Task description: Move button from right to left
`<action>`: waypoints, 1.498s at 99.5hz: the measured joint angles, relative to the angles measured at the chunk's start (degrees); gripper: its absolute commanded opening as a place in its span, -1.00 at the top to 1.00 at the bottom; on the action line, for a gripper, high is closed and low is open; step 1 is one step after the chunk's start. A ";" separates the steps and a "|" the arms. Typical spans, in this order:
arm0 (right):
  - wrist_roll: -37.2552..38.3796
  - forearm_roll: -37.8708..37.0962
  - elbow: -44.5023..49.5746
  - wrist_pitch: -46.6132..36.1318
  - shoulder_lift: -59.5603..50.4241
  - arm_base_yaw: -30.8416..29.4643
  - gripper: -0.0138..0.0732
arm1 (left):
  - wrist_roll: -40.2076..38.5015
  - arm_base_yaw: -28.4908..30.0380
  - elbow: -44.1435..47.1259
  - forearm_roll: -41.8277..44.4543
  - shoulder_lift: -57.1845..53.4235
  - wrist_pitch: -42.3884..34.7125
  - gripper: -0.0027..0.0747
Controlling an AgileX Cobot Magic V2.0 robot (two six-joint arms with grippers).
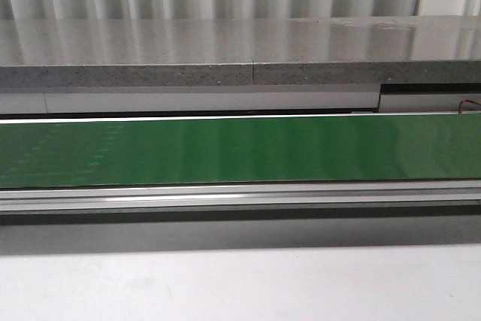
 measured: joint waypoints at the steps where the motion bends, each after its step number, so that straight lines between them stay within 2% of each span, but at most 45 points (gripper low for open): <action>1: 0.00 0.00 0.00 0.00 0.00 0.00 0.84 | 0.00 0.00 -0.02 0.00 -0.13 0.06 0.98; 73: 0.00 0.00 0.00 0.00 0.00 0.00 0.84 | -0.04 0.00 0.23 0.00 -0.47 1.07 0.98; 86: 0.00 0.00 0.00 0.00 0.00 0.00 0.84 | -0.04 -1.47 0.64 1.16 -0.59 0.34 0.98; 100: 0.00 0.00 0.00 0.00 0.00 0.00 0.84 | -0.04 -4.49 4.23 4.25 -2.32 -4.02 0.98; 121: 0.00 0.00 0.00 0.00 0.00 0.00 0.84 | -0.04 -7.36 14.48 7.29 -9.05 -12.73 0.98; 149: 0.00 0.00 0.00 0.00 0.00 0.00 0.84 | -0.04 -7.36 25.98 7.52 -20.38 -14.14 0.98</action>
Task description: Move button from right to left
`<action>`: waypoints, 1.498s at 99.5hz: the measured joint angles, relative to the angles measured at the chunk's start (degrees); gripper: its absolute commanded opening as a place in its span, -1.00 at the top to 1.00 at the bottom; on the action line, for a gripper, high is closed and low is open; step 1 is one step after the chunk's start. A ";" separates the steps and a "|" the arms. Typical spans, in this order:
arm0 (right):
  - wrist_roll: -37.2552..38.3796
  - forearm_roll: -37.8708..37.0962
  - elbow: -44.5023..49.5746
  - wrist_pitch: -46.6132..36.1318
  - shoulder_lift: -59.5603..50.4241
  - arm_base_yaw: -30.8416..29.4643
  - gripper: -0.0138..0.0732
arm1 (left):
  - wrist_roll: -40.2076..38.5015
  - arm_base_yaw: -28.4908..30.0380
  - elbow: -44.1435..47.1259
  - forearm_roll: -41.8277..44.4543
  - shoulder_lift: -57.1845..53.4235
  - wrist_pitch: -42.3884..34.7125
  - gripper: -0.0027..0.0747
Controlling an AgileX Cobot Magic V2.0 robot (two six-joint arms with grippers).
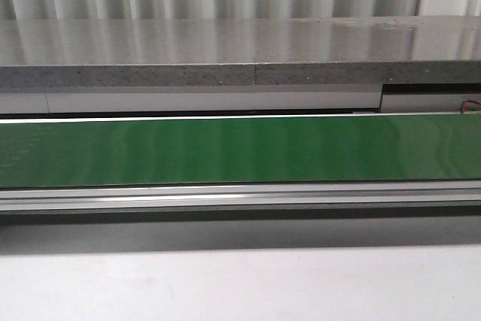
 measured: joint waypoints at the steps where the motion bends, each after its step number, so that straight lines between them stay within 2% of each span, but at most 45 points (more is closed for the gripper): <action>1: 0.00 0.00 0.00 0.00 0.00 0.00 0.84 | 0.00 0.00 0.45 -0.13 -0.01 0.01 0.98; 30: 0.00 0.00 0.00 0.00 0.00 0.00 0.84 | 0.00 0.00 7.03 -0.81 -0.01 -0.79 0.98; 63: 0.00 0.00 0.00 0.00 0.00 0.00 0.84 | 0.00 0.00 9.05 -0.81 -0.01 -9.99 0.98; 149: 0.00 0.00 0.00 0.00 0.00 0.00 0.84 | 0.00 0.00 9.05 -0.81 -0.01 -11.11 0.98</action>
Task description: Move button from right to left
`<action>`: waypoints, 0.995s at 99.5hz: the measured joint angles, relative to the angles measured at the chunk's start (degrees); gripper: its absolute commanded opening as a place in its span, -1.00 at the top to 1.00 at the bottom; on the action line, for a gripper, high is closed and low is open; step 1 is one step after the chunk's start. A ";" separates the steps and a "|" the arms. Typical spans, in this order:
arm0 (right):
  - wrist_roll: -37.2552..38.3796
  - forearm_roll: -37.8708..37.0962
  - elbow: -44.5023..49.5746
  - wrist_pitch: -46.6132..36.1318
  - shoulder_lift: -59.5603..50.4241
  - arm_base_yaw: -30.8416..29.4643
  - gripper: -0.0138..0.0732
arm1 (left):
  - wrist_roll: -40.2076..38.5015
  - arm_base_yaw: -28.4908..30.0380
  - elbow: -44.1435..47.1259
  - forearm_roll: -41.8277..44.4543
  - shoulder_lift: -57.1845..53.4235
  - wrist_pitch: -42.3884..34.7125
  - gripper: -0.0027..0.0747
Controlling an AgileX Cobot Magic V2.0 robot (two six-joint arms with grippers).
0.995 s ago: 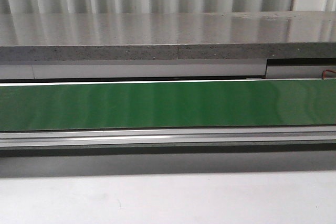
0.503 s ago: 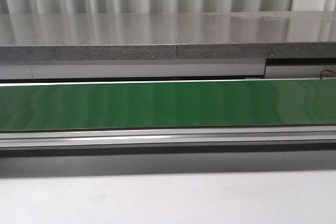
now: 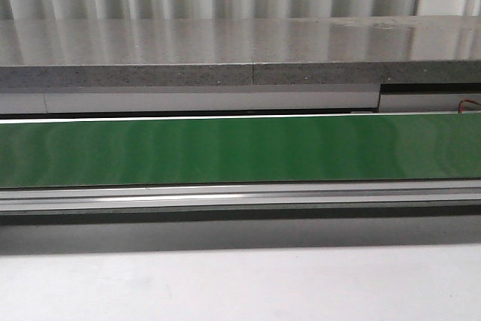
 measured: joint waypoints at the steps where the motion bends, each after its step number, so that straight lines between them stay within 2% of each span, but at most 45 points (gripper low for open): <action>1: 0.00 0.00 0.00 0.00 0.00 0.00 0.84 | 0.00 0.00 0.00 0.00 0.00 0.00 0.98; 36: 0.00 -0.14 0.24 -0.53 0.00 0.00 0.84 | 0.00 0.00 0.00 0.00 0.00 0.00 0.98; 46: 0.00 -0.14 2.31 -4.44 0.00 0.12 0.84 | 0.00 0.00 0.00 0.00 0.00 0.00 0.98; 72: 0.00 -0.14 13.08 -18.97 -4.04 4.79 0.84 | 0.00 0.00 0.00 0.00 0.00 0.00 0.98; 99: 0.47 -0.18 22.31 -25.90 -14.35 4.94 0.84 | 0.00 0.00 0.00 0.00 0.00 0.00 0.98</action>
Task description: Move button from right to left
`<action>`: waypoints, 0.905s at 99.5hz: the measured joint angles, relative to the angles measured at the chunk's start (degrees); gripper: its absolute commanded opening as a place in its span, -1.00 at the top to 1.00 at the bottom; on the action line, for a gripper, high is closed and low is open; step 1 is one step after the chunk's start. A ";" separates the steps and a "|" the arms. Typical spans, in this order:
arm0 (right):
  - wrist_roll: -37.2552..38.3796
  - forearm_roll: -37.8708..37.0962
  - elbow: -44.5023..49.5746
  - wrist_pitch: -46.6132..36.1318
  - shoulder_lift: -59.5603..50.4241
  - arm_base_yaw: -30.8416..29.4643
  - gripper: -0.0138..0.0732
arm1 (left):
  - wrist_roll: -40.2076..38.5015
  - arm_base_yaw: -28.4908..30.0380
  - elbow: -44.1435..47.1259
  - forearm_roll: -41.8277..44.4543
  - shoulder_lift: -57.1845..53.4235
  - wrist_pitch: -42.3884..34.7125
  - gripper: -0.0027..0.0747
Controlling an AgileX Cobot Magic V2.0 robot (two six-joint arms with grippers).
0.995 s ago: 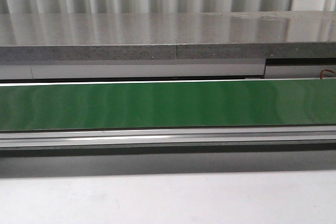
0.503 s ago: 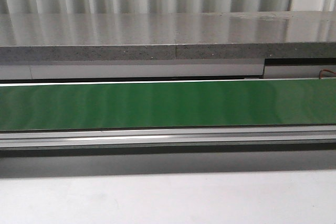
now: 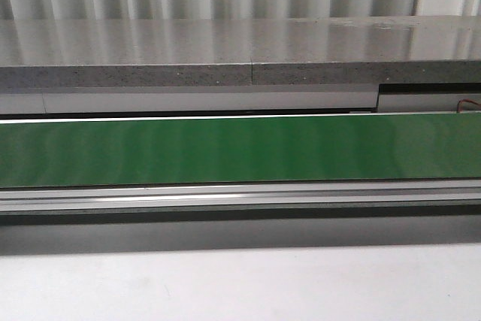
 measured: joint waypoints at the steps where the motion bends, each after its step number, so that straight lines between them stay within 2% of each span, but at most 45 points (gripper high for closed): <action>1: 0.08 0.00 0.44 -0.14 -0.34 0.00 0.84 | 0.00 0.00 0.00 0.00 0.00 0.00 0.98; 41: 1.39 0.00 8.47 -7.40 -3.36 0.00 0.84 | 0.00 0.00 0.00 0.00 0.00 -0.10 0.98; 58: 1.80 0.00 8.70 -10.60 -3.36 0.00 0.84 | 0.00 0.00 0.00 0.00 0.00 -0.10 0.98; 90: 1.92 0.00 8.70 -11.19 -3.36 0.00 0.84 | 0.00 0.00 0.00 0.00 0.00 -0.10 0.98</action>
